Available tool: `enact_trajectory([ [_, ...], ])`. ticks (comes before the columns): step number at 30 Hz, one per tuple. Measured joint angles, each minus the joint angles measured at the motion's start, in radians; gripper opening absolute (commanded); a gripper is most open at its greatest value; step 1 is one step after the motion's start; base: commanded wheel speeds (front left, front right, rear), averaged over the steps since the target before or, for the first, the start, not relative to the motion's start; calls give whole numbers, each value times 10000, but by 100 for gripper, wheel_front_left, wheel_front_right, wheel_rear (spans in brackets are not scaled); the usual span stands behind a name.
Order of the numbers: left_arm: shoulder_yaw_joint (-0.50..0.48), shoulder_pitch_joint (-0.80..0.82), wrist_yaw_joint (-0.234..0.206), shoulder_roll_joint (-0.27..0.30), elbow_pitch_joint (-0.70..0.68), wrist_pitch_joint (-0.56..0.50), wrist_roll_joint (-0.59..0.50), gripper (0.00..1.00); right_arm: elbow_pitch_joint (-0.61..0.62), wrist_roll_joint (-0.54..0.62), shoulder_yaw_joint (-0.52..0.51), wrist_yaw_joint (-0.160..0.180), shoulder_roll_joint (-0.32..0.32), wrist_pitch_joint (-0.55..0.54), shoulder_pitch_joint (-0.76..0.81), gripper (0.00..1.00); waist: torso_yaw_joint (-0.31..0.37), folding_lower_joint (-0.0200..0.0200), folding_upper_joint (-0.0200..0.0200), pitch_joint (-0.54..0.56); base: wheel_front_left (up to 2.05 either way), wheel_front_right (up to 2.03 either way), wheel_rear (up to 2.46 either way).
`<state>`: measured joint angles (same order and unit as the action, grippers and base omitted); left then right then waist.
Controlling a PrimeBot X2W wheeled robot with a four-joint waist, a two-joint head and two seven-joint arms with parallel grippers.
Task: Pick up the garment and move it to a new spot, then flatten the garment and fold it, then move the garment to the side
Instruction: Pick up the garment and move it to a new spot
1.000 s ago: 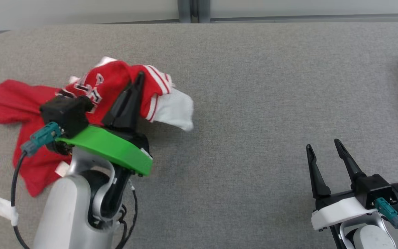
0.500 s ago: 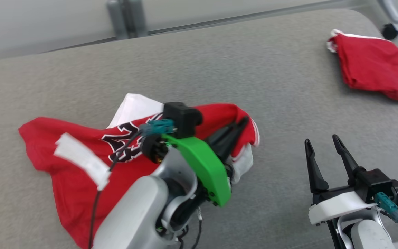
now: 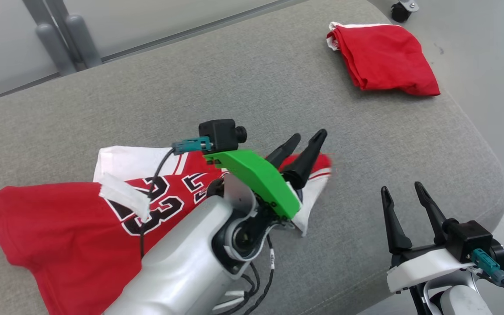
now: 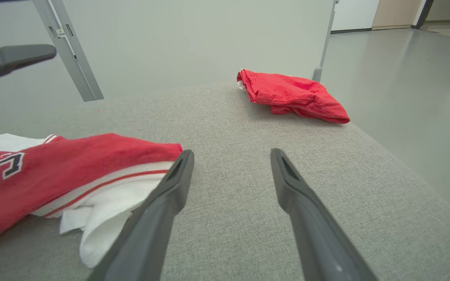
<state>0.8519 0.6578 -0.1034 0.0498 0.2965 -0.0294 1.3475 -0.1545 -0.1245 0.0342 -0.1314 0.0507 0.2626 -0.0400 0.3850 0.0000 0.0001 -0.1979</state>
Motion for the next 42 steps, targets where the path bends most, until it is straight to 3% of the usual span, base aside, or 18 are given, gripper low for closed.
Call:
enact_trajectory([
  [5,1237,825,42,-36,1018,1802,-111,100,59,54,-82,0,-2,0,10,100,-130,0,0,-20,0,0,0],
  [6,1373,845,132,-19,1373,2474,-464,100,173,167,-205,2,-6,0,5,100,-295,0,0,1,0,0,0],
  [10,1308,679,-35,384,1634,2876,-2305,100,489,531,-570,2,-8,2,167,100,-684,0,0,129,0,0,0],
  [13,-59,-288,-694,1049,652,2924,-4566,100,777,809,-961,2,-4,0,407,100,-1035,0,0,282,0,0,0],
  [16,-1212,-2057,-1085,1371,-464,2934,-6230,100,1032,1039,-1304,2,-10,0,615,100,-1411,0,-1,488,0,0,0],
  [24,-3971,-5782,-1283,1613,-1810,2938,-8702,100,1329,1331,-1962,2,115,0,1132,100,-2523,0,-1,1114,0,0,0],
  [28,-5160,-7130,-999,1310,-2031,2934,-9390,100,1337,1381,-2148,2,111,2,1445,100,-3037,0,0,1419,0,0,0],
  [33,-6335,-8377,-209,734,-2253,2936,-10360,100,1223,1450,-2362,2,79,0,1790,100,-3617,-1,0,1779,0,0,0],
  [42,-7271,-8870,951,128,-2025,2936,-11233,100,941,1494,-2429,2,13,0,1913,100,-4152,-1,-1,2170,0,0,0],
])
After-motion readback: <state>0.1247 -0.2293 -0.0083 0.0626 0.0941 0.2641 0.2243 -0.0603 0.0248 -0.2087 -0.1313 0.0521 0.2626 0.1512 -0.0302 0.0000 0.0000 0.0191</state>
